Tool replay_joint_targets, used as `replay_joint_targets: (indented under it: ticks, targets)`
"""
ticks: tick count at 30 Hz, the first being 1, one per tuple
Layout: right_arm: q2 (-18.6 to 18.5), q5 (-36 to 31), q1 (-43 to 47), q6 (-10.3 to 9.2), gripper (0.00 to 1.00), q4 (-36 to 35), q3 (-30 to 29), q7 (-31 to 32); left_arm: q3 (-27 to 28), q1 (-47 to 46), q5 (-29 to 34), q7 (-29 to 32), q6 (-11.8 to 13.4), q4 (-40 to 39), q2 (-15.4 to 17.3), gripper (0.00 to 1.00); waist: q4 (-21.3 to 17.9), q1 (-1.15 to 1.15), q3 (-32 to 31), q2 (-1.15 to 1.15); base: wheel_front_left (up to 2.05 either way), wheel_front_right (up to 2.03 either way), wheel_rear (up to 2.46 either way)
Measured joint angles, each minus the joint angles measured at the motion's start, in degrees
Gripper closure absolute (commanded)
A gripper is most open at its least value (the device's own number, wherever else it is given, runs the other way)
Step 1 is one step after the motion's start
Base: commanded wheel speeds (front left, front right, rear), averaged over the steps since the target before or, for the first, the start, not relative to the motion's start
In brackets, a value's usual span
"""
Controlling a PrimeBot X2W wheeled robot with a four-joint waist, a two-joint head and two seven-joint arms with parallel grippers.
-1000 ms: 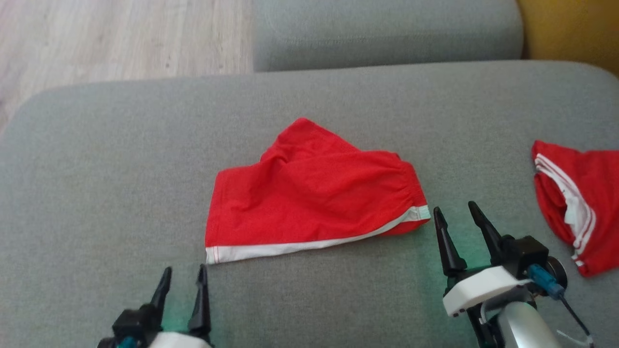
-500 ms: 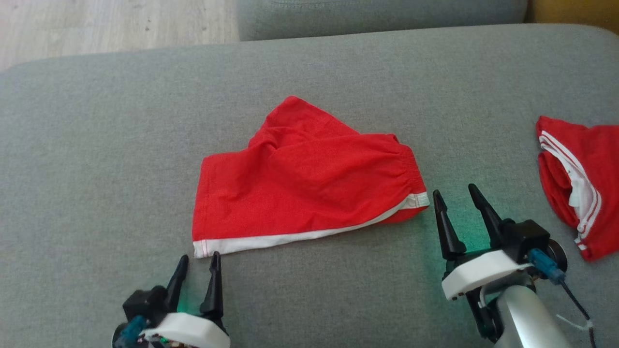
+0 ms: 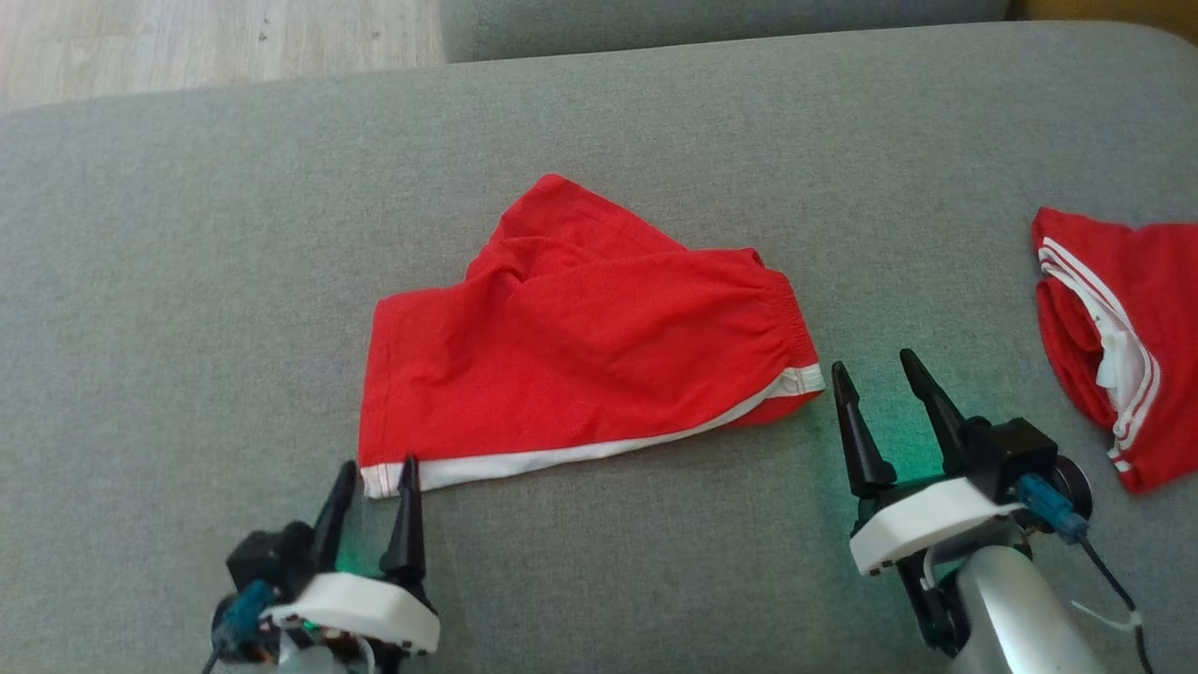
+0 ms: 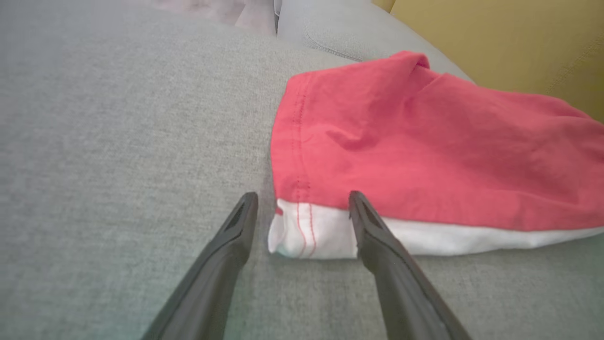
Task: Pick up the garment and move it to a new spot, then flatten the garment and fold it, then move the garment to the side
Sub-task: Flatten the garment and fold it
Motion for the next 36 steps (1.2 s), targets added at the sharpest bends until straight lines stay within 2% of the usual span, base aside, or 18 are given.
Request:
replay_joint_targets:
  ticks: [4,15,16,17,19,30,36]
  targets:
    - [0.0,0.0,0.0,0.0,0.0,0.1,0.0,0.0,1.6,-0.2,2.4,0.0,-0.3,-0.6,0.0,0.0,0.0,0.0,0.1,0.0,0.0,0.0,0.0]
    - [0.0,0.5,-0.3,0.0,0.0,0.6,1.0,0.0,-1.6,-0.3,1.8,0.0,-0.4,0.7,0.0,0.0,-0.2,0.0,0.3,0.0,0.0,0.0,0.0]
    - [0.0,0.5,-0.6,0.0,0.0,0.7,1.0,0.0,-1.6,-0.3,1.8,0.0,-0.4,0.6,0.0,0.18,-0.2,0.0,0.3,0.0,0.0,0.0,0.0]
    - [0.0,0.6,-0.8,0.0,0.0,0.8,1.2,0.0,-1.6,-0.3,1.8,0.0,-0.4,0.5,0.0,0.63,-0.1,0.0,0.3,0.0,0.0,0.0,0.0]
    - [0.0,1.3,-1.0,0.0,0.0,0.8,1.8,0.0,-1.6,-0.3,1.8,0.0,-0.4,0.4,0.0,1.0,-0.1,0.0,0.2,0.0,0.0,0.0,0.0]
    - [0.0,6.0,-1.5,0.0,0.0,4.3,8.6,0.0,-1.5,-0.3,1.9,0.0,-0.4,-0.6,0.0,1.0,0.6,0.0,0.3,0.0,0.0,0.0,0.0]
    - [-0.8,7.2,-4.6,0.0,0.0,6.8,11.0,0.0,-1.7,-0.3,1.9,0.0,-0.4,-0.6,0.0,1.0,0.6,0.0,0.3,0.0,0.0,0.0,0.0]
